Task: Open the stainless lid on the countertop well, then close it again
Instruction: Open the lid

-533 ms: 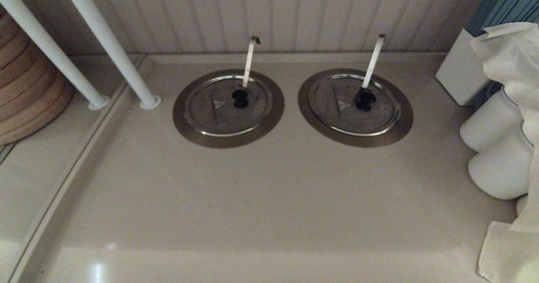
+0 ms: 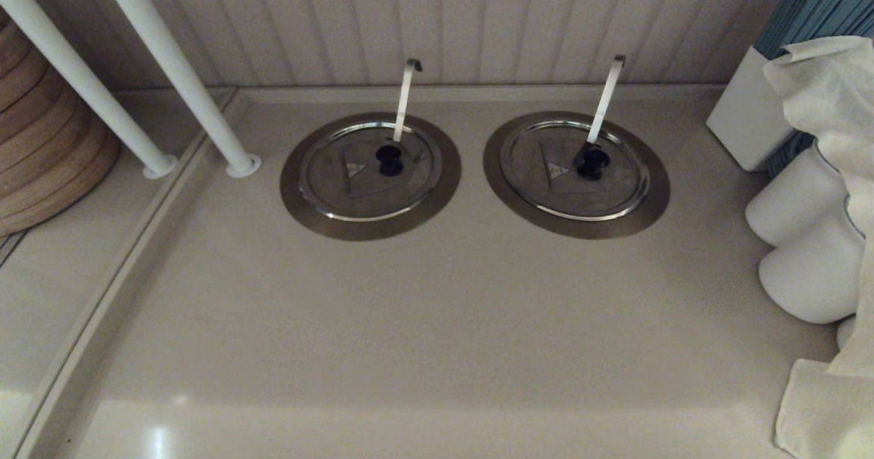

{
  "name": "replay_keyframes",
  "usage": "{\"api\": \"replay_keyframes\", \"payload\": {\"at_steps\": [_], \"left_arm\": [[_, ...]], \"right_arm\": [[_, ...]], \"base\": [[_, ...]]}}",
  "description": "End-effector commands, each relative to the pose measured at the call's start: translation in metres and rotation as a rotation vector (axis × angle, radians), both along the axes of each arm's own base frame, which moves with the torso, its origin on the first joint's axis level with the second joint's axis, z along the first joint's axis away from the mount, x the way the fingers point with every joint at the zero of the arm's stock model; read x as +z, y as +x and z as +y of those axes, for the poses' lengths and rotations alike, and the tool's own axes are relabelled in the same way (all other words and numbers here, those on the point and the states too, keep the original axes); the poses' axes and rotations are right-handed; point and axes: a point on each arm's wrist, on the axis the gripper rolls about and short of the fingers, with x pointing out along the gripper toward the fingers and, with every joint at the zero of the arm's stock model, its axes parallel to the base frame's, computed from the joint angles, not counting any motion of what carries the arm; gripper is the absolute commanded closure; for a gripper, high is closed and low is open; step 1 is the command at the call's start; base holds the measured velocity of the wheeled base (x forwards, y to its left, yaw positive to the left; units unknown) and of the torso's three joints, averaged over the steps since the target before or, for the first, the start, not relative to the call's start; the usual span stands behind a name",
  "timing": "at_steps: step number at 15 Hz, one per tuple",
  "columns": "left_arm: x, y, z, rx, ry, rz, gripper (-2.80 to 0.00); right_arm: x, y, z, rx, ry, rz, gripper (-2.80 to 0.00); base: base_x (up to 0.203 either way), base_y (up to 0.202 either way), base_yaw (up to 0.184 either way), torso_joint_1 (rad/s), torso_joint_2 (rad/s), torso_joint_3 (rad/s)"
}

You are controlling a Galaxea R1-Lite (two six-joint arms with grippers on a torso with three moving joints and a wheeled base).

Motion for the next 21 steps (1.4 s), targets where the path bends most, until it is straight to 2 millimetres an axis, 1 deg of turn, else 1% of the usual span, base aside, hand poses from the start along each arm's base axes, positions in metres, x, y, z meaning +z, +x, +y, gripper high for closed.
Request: {"api": "replay_keyframes", "payload": {"at_steps": [1, 2, 3, 5, 6, 8, 9, 11, 13, 14, 16, 19, 21], "left_arm": [[0.000, 0.000, 0.000, 0.001, -0.003, 0.004, 0.00], [0.002, 0.000, 0.000, 0.011, -0.008, -0.011, 0.00], [0.015, -0.004, 0.000, 0.012, -0.024, -0.060, 0.00], [0.059, -0.016, -0.001, -0.038, -0.068, -0.149, 0.00], [0.078, -0.013, -0.001, -0.067, -0.080, -0.127, 0.00], [0.113, 0.002, -0.002, -0.114, -0.093, -0.072, 0.00], [0.130, 0.014, -0.003, -0.139, -0.099, -0.047, 0.00], [0.161, 0.059, -0.004, -0.176, -0.114, 0.040, 0.00], [0.184, 0.116, -0.006, -0.210, -0.140, 0.104, 0.00], [0.192, 0.143, -0.008, -0.229, -0.157, 0.119, 0.00], [0.202, 0.199, -0.017, -0.275, -0.182, 0.138, 0.00], [0.202, 0.282, -0.037, -0.319, -0.198, 0.177, 0.00], [0.209, 0.334, -0.050, -0.332, -0.199, 0.150, 0.00]], "right_arm": [[0.000, 0.000, 0.000, 0.000, 0.000, 0.000, 0.00], [0.000, 0.000, 0.000, 0.000, 0.000, 0.000, 0.00], [0.000, 0.000, 0.000, 0.000, 0.000, 0.000, 0.00], [0.000, 0.000, 0.000, 0.000, 0.000, 0.000, 0.00], [0.000, 0.000, 0.000, 0.000, 0.000, 0.000, 0.00], [0.000, 0.000, 0.000, 0.000, 0.000, 0.000, 0.00], [0.000, 0.000, 0.000, -0.001, 0.001, 0.000, 0.00], [0.000, 0.000, 0.000, -0.001, 0.003, 0.000, 0.00], [0.000, 0.000, 0.000, -0.001, 0.003, 0.000, 0.00], [0.000, 0.000, 0.000, -0.001, 0.003, 0.000, 0.00], [0.000, 0.000, 0.000, -0.001, 0.003, 0.000, 0.00], [0.000, 0.000, 0.000, -0.001, 0.003, 0.000, 0.00], [0.000, 0.000, 0.000, -0.001, 0.003, 0.000, 0.00]], "base": [[0.000, 0.000, 0.000, 0.000, 0.00, 0.000], [0.000, 0.000, 0.000, 0.000, 0.00, 0.000], [0.000, 0.000, 0.000, 0.000, 0.00, 0.000], [0.000, 0.000, 0.000, 0.000, 0.00, 0.000], [0.000, 0.000, 0.000, 0.000, 0.00, 0.000], [0.000, 0.000, 0.000, 0.000, 0.00, 0.000], [0.000, 0.000, 0.000, 0.000, 0.00, 0.000], [0.000, 0.000, 0.000, 0.000, 0.00, 0.000], [0.000, 0.000, 0.000, 0.000, 0.00, 0.000], [0.000, 0.000, 0.000, 0.000, 0.00, 0.000], [0.000, 0.000, 0.000, 0.000, 0.00, 0.000], [0.000, 0.000, 0.000, 0.000, 0.00, 0.000], [0.000, 0.000, 0.000, 0.000, 0.00, 0.000]]}}
